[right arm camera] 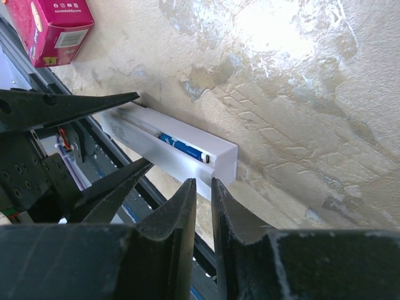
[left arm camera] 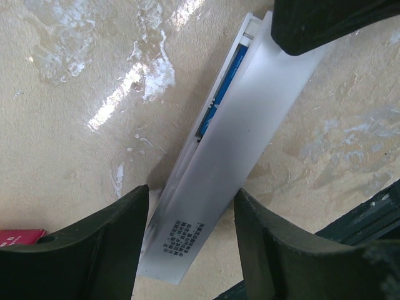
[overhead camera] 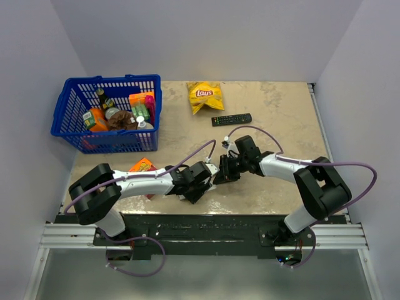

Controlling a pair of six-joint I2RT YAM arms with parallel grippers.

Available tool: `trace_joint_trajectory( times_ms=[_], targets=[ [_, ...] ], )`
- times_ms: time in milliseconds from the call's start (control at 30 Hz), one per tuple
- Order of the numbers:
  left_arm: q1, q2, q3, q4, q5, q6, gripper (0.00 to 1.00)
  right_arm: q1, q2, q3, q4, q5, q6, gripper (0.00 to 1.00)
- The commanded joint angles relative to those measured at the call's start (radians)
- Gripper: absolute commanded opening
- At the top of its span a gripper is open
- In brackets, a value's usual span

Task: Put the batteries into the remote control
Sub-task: Load the battery cover into the remote control.

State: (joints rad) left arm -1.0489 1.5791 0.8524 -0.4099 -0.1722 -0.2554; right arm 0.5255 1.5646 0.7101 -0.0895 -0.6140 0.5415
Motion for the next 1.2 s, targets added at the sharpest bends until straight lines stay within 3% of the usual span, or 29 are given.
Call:
trace_joint_trajectory(
  times_ms=[0, 267, 600, 1167],
  targets=[
    [-0.003, -0.037, -0.007, 0.023, -0.019, -0.022, 0.61, 0.007, 0.011, 0.040, 0.014, 0.022, -0.009, 0.20],
    [-0.003, -0.054, -0.007, 0.031, -0.038, -0.035, 0.63, 0.008, -0.052, 0.054, 0.007, 0.063, -0.049, 0.21],
    [0.015, -0.082, -0.019, 0.063, -0.027, -0.054, 0.72, 0.007, -0.189, 0.060, -0.056, 0.138, -0.170, 0.29],
    [0.066, -0.119, -0.053, 0.109, 0.083, -0.091, 0.72, 0.007, -0.242, 0.003, -0.044, 0.099, -0.184, 0.30]
  ],
)
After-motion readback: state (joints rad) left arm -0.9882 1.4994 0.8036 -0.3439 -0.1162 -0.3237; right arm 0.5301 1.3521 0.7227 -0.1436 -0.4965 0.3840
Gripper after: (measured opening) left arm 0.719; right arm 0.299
